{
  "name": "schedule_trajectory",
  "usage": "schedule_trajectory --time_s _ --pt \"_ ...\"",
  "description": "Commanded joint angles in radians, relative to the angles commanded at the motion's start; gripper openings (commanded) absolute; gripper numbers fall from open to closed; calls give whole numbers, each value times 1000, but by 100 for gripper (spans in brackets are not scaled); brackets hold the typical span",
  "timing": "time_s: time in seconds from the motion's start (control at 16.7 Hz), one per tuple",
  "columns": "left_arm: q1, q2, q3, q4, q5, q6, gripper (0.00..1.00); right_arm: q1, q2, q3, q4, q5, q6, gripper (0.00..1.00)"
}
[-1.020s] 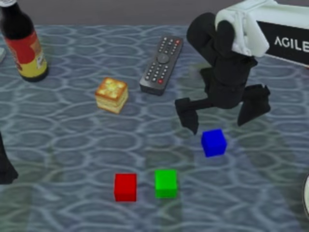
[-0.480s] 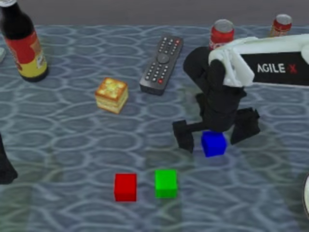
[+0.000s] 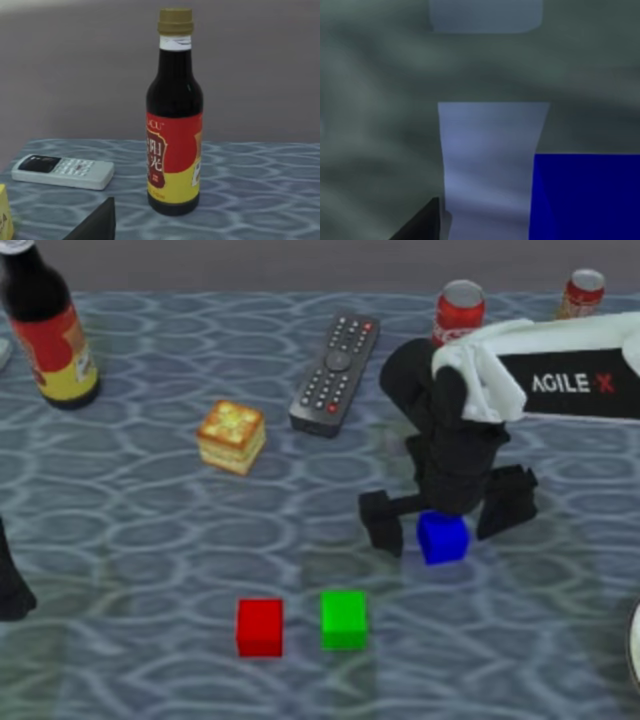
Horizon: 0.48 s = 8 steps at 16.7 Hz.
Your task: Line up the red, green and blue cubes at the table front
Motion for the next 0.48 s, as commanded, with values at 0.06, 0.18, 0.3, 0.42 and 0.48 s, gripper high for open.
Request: schedule_trajectory --time_s 0.06,0.18,0.3,0.42,0.48 --pt "0 0 0 0 0 0 100 0 0 0 0 0 0 70" --pt "0 0 0 0 0 0 100 0 0 0 0 0 0 55" --pt "0 0 0 0 0 0 100 0 0 0 0 0 0 40" --pt "0 0 0 0 0 0 100 0 0 0 0 0 0 25" --pt "0 0 0 0 0 0 100 0 0 0 0 0 0 17"
